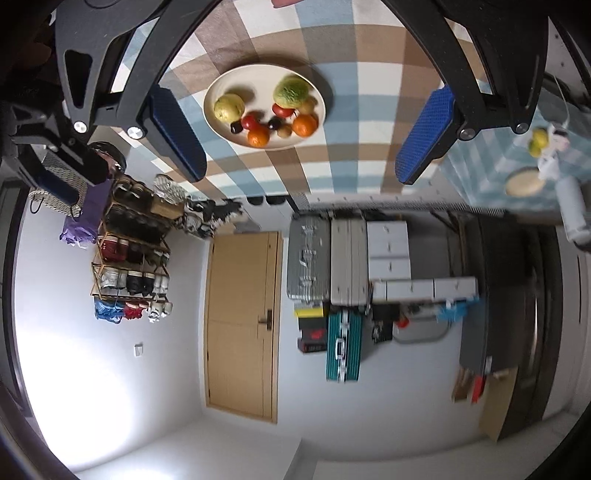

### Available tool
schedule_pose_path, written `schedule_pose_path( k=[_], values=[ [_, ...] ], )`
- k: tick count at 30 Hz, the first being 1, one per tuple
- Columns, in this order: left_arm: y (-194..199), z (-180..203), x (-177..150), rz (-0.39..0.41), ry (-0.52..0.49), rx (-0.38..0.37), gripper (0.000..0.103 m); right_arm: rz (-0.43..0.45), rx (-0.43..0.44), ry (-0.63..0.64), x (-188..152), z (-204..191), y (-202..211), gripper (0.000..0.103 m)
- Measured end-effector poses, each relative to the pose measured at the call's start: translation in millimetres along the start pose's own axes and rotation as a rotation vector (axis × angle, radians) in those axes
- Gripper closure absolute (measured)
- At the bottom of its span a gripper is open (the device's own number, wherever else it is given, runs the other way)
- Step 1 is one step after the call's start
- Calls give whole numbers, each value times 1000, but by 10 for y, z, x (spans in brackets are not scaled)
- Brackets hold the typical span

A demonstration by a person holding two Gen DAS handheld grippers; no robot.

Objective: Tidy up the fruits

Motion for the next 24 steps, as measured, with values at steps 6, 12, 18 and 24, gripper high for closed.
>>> schedule_pose_path(
  k=[6,12,18,24],
  values=[
    [168,-30,-110,14,14,27,1,84,-85,63,-100,-102,108,0],
    [113,-126,-248,-24,31,49,1,87,-115,121,-204,-175,121,0],
    [-46,-271,-394,-44,49,41,1,75,-118,103,-280,-173,102,0],
    [-214,-349,-521,-45,57,42,1,83,-128,133,-355,-208,60,0]
  ],
)
Point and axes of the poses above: each gripper's, at about its wrist camera, not at the fingertips, and y roughly against the way its jaws point, z to its right, x to its top, the point moved 3 cm from there along -y, roughly the way its jaws point, and after that the axes turned 14 degrees about -z, right-handed, at the moved point
